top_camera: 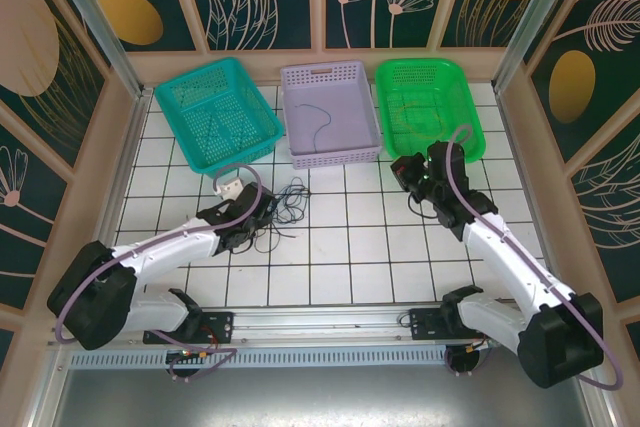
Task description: Untangle the cables
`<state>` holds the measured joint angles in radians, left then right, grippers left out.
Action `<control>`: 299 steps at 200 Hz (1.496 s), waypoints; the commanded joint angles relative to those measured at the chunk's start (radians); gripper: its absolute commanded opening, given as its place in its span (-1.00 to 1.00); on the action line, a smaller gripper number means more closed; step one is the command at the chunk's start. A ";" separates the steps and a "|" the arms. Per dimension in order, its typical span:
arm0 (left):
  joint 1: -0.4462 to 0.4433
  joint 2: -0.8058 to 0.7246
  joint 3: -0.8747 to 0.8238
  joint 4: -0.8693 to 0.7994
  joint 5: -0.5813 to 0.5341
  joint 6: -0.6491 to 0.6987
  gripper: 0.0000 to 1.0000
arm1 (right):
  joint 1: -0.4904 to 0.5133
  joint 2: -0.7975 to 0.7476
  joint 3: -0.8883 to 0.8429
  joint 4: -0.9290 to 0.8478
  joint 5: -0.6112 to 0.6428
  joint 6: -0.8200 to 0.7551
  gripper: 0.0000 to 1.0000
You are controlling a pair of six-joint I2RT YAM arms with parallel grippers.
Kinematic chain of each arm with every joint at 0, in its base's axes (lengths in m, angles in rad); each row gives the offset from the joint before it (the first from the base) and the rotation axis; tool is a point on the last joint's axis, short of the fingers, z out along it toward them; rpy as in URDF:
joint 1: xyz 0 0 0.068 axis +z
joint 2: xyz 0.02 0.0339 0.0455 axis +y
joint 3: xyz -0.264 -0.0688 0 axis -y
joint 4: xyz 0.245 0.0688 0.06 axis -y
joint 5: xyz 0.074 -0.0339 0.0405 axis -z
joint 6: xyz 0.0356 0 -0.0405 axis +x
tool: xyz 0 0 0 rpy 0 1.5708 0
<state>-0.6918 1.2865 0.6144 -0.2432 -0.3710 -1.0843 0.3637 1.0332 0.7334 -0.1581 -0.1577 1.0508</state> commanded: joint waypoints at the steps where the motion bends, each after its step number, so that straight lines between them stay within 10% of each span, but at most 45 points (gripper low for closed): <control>1: 0.001 -0.037 -0.016 0.067 0.059 0.045 -1.00 | 0.052 0.018 0.015 -0.025 -0.042 -0.057 -1.00; 45: -0.001 -0.079 0.016 0.146 0.206 0.132 -1.00 | 0.285 0.145 -0.061 0.184 -0.060 0.080 -0.57; 97: -0.008 -0.162 0.131 0.170 0.414 0.224 -1.00 | 0.335 0.293 -0.030 0.341 -0.176 0.061 0.01; 163: -0.040 -0.111 0.266 0.111 0.503 0.359 -1.00 | 0.376 0.258 0.100 0.195 -0.132 -0.188 0.10; 253: -0.074 -0.056 0.299 0.140 0.515 0.376 -1.00 | 0.391 0.292 0.093 0.270 -0.154 -0.268 -0.05; 299: -0.074 -0.074 0.290 0.134 0.479 0.368 -1.00 | 0.377 0.328 0.122 0.216 -0.082 -0.302 -1.00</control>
<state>-0.7597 1.2266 0.8871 -0.1162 0.1257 -0.7326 0.7441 1.3491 0.8165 0.0784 -0.2890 0.7918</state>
